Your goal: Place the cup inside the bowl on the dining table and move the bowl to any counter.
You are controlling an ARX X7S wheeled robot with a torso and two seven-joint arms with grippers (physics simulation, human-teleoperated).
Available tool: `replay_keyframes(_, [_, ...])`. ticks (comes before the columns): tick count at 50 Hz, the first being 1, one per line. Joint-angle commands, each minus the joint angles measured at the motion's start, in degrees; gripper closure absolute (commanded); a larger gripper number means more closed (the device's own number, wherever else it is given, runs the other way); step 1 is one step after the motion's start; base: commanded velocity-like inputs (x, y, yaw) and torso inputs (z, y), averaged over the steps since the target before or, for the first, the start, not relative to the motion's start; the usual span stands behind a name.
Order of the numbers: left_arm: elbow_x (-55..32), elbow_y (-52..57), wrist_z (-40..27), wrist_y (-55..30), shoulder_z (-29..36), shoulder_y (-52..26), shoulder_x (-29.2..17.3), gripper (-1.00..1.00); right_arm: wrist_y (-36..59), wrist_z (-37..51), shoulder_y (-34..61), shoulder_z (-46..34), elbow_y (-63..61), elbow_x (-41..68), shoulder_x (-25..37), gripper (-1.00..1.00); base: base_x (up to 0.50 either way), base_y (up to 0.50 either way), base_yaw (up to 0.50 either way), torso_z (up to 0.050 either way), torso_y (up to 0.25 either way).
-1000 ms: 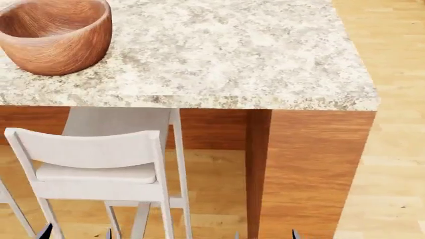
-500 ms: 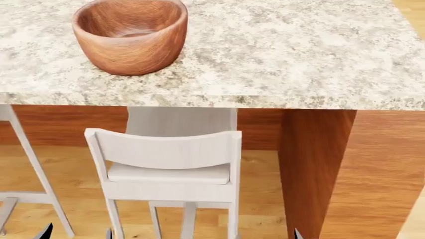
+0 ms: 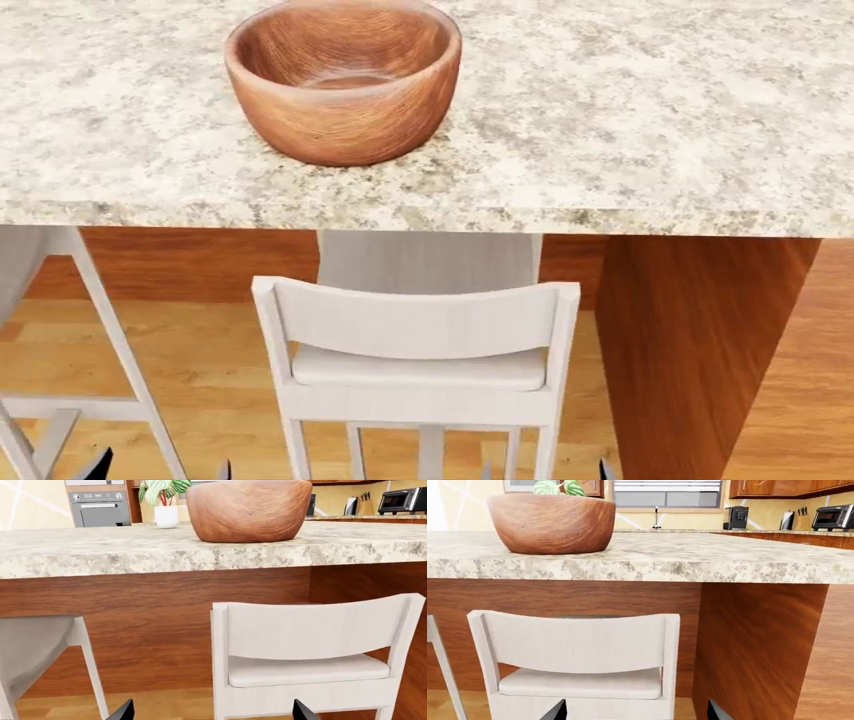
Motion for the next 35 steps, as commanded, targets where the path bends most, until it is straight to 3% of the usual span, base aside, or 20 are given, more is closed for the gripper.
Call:
replay_keyframes(1, [0.6, -0.1, -0.9, -1.8, 0.6, -0.3, -0.4, -1.0, -0.3, 0.1, 0.1, 0.1, 0.5, 1.0, 0.0, -1.0, 0.0, 0.0, 0.0, 0.0, 0.0])
replay_keyframes(15, [0.3, 0.1, -1.0, 0.3, 0.6, 0.1, -0.7, -1.0, -0.5, 0.4, 0.2, -0.4, 0.3, 1.0, 0.3, -1.0, 0.0, 0.0, 0.0, 0.0, 0.0])
replay_keyframes(35, [-0.2, -0.3, -1.2, 0.9, 1.3, -0.5, -0.8, -1.0, -0.9, 0.5, 0.6, -1.0, 0.8, 1.4, 0.6, -1.0, 0.0, 0.0, 0.0, 0.049, 0.0])
